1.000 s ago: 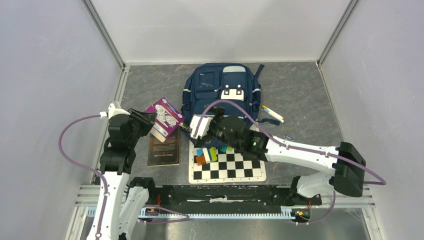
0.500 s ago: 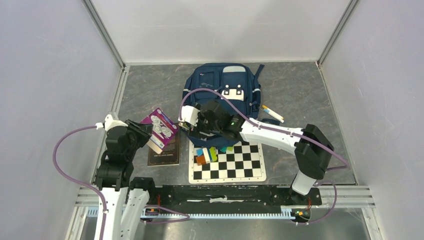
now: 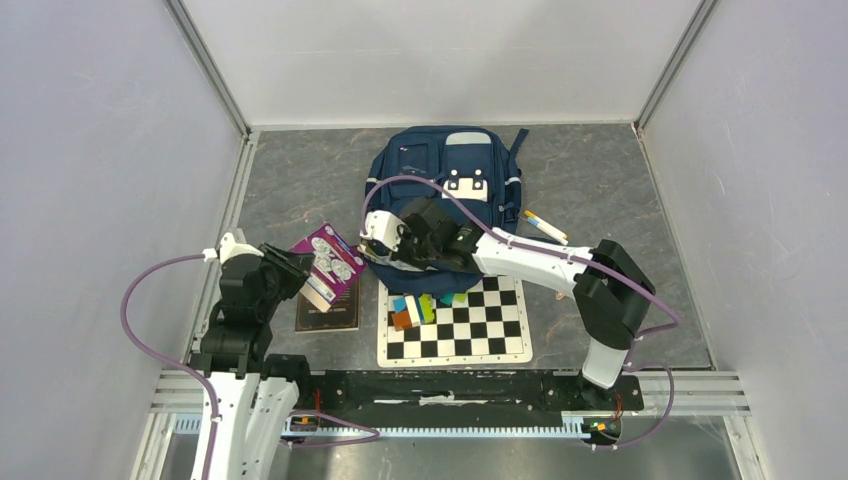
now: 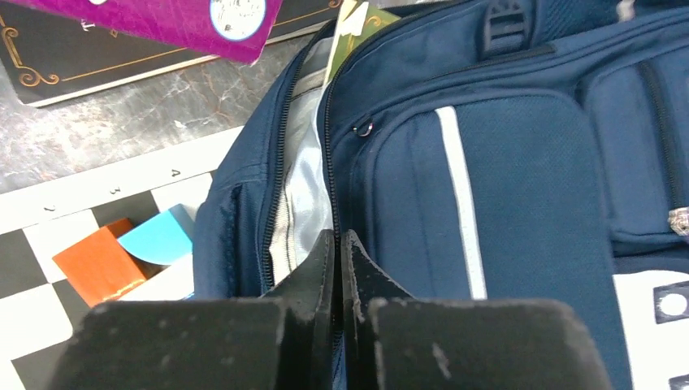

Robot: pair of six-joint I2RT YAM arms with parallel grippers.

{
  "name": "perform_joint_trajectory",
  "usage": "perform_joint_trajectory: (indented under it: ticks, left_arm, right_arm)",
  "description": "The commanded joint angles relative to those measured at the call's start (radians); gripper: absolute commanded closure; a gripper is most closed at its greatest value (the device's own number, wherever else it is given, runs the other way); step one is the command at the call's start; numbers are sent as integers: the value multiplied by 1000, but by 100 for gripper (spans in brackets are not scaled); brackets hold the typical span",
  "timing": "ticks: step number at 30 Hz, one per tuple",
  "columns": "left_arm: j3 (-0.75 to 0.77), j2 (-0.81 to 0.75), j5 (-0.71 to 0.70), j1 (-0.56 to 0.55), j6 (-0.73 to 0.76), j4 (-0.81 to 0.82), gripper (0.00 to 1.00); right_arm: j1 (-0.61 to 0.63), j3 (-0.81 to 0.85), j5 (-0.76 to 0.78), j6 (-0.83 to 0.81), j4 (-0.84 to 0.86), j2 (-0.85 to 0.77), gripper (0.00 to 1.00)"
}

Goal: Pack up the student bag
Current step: Place the book in the student bag.

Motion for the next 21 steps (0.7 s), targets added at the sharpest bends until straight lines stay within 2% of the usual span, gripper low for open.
perform_joint_trajectory:
  ticks: [1, 6, 9, 16, 21]
  left_arm:
    - [3, -16, 81, 5, -43, 150, 98]
    - [-23, 76, 277, 3, -53, 266, 98]
    - [-25, 129, 333, 2, -78, 317, 98]
    - [-137, 117, 337, -19, -262, 488, 98]
    - [-250, 97, 242, -98, -418, 635, 98]
  right_arm:
    - [-3, 112, 74, 6, -5, -41, 100]
    - [-4, 198, 251, 52, 81, -144, 100]
    - [-4, 220, 332, 78, 152, -181, 100]
    - [-3, 144, 393, 137, 348, -261, 100]
    - [-4, 94, 392, 177, 441, -298, 100]
